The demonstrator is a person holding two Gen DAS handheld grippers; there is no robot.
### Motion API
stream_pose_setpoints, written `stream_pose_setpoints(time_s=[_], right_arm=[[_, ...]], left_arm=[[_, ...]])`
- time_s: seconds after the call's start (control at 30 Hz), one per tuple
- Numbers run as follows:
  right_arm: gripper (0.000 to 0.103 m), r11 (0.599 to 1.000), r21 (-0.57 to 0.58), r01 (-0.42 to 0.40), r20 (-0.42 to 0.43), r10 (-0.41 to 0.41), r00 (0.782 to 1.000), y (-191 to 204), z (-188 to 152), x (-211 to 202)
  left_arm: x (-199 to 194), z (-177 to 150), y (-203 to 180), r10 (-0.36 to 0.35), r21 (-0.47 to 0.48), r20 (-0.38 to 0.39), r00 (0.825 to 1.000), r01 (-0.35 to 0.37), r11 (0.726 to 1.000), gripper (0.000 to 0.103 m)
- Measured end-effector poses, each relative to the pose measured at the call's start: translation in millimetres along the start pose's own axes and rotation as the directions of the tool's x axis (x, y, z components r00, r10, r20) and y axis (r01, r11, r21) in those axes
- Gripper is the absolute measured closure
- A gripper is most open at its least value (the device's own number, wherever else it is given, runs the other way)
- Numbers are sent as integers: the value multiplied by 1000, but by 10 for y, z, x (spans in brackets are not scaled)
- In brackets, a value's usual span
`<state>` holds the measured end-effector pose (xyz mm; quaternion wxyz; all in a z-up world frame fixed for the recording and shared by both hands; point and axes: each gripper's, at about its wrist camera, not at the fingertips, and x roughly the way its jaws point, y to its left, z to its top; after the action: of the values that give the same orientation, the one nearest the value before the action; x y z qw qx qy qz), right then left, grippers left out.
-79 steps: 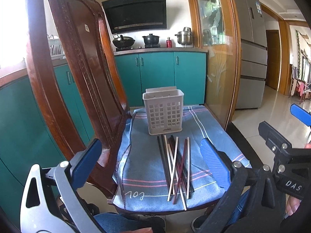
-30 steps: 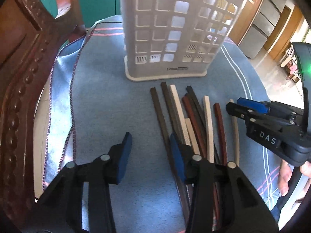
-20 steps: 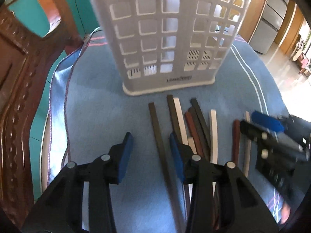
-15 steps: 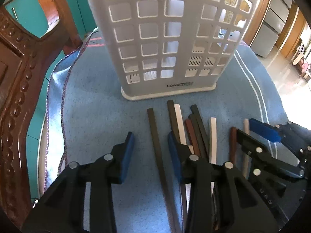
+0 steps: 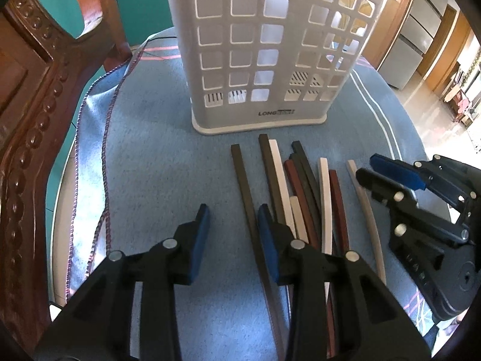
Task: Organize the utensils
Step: 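Lower the right tool to a light wooden chopstick while the left tool lowers to a dark brown one, then close the right tool on the light wooden chopstick while the left tool closes on the dark brown chopstick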
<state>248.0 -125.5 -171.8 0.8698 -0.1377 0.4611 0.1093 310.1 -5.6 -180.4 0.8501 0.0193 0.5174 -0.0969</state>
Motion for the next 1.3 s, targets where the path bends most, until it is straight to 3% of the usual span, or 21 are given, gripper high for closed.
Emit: stream_pose_setpoints(time_s=[0.03, 0.17, 0.2, 0.23, 0.27, 0.53, 0.77, 0.87, 1.03, 1.13, 1.3], right_arm=[[67, 1000, 1, 8, 0, -8, 1000, -16, -6, -1], [68, 1000, -20, 13, -26, -14, 1000, -32, -54, 62], [73, 1000, -19, 10, -22, -11, 1000, -8, -58, 67], [86, 1000, -17, -3, -23, 3, 1000, 2, -72, 57], [89, 1000, -10, -21, -23, 21, 1000, 3, -88, 44], [99, 998, 46, -45, 2, 45, 999, -155, -59, -10], [99, 996, 79, -34, -7, 34, 999, -283, -52, 16], [96, 992, 119, -31, -10, 33, 999, -355, -50, 29], [71, 978, 195, -69, 7, 69, 998, -496, -11, 23], [70, 982, 177, -64, -1, 65, 998, -451, -7, 35], [68, 991, 132, 13, -54, -6, 999, -236, -39, 122]], left_arm=[[-25, -69, 31, -5, -5, 1, 1000, 5, 1000, 60], [9, -21, -28, 12, -2, 3, 1000, -12, 1000, 60], [23, -43, -84, 16, 0, 4, 1000, -16, 1000, 60], [38, -37, -112, 18, 1, 4, 1000, -18, 1000, 60], [37, -39, -119, 18, 1, 4, 1000, -18, 1000, 61], [-19, -74, -41, 0, -34, 11, 1000, 1, 999, 78], [-80, -166, -15, 13, -24, 5, 1000, -13, 1000, 80], [-97, -184, 18, 1, -40, 6, 1000, -1, 999, 80], [-116, -193, 49, 2, -42, 7, 1000, -2, 999, 73], [-94, -149, 78, 10, -43, 7, 1000, -10, 999, 64], [-20, -12, 86, 35, -39, 10, 999, -34, 999, 64]])
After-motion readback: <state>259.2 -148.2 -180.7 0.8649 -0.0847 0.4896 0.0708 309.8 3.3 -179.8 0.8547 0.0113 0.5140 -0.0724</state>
